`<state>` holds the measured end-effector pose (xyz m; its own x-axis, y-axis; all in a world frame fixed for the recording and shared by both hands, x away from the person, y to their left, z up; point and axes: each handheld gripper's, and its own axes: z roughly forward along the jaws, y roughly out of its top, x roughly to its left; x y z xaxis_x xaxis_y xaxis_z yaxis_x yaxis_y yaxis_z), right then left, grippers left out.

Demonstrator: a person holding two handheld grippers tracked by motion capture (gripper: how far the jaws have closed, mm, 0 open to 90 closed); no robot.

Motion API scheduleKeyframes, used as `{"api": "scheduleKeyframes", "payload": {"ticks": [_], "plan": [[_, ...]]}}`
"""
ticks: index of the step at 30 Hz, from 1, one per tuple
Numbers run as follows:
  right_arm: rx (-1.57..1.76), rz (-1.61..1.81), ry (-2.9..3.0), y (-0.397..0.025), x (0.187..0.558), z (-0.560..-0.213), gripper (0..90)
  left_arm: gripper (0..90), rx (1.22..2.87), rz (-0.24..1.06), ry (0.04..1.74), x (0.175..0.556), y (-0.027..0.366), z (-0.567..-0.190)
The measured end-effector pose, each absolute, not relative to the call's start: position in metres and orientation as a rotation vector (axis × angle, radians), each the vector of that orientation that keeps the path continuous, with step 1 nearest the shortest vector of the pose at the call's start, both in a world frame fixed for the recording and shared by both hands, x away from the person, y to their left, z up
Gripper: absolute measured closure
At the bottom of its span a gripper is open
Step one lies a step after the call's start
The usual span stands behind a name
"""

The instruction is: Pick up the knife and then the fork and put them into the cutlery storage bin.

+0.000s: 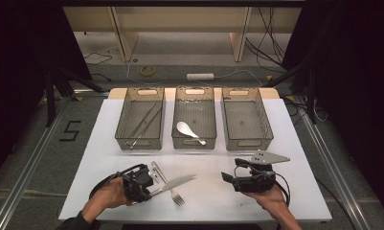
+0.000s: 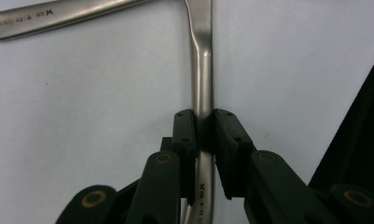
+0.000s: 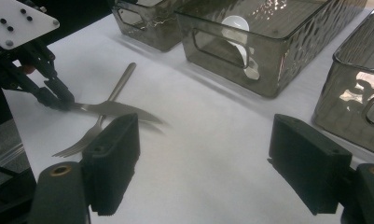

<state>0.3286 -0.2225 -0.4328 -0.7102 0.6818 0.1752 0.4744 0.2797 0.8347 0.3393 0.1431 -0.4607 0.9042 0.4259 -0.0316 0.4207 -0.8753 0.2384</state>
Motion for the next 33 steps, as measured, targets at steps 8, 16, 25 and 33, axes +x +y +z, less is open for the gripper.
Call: {"api": "scheduleKeyframes", "payload": {"ticks": [8, 16, 25, 33], "plan": [[1.069, 1.408, 2.332, -0.222, 0.328, -0.432, 25.6, 78.6, 2.791, 0.029, 0.660, 0.341, 0.142, -0.456], [1.067, 1.413, 2.336, -0.220, 0.328, -0.432, 25.6, 78.6, 2.752, 0.046, 0.650, 0.340, 0.138, -0.448], [0.992, 1.422, 2.349, -0.211, 0.324, -0.430, 25.5, 78.6, 2.715, 0.015, 0.642, 0.345, 0.130, -0.441], [0.771, 1.400, 2.386, -0.187, 0.312, -0.427, 25.4, 78.6, 2.732, -0.028, 0.602, 0.347, 0.115, -0.434]]}}
